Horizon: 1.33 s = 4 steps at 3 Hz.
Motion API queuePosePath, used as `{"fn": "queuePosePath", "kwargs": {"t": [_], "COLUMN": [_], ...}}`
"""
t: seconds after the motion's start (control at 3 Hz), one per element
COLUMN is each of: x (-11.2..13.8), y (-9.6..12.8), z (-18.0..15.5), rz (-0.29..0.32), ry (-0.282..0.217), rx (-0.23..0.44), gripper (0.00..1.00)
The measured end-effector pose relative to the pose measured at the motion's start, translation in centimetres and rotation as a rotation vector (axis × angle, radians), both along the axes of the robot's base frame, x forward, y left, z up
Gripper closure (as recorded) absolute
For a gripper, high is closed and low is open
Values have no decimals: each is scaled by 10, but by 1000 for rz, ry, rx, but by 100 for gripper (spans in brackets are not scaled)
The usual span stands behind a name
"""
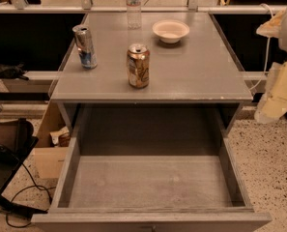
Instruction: Place redbull can into top drawer
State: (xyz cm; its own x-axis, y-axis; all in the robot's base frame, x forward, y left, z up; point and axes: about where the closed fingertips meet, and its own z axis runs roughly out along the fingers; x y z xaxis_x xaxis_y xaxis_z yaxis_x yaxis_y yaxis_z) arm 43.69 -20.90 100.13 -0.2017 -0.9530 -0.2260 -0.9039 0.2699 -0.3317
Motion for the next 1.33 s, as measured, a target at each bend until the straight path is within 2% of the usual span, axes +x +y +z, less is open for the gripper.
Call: {"fn": "queuePosePath", "kwargs": {"t": [0.33,0.67,1.0,1.33], "x": [0,18,61,117], "y": [0,10,53,141], "z": [0,19,47,84], "rz": [0,39,134,239], "ry": [0,-39,-77,-150], "rx": [0,25,130,350], "gripper": [0,0,0,0]}}
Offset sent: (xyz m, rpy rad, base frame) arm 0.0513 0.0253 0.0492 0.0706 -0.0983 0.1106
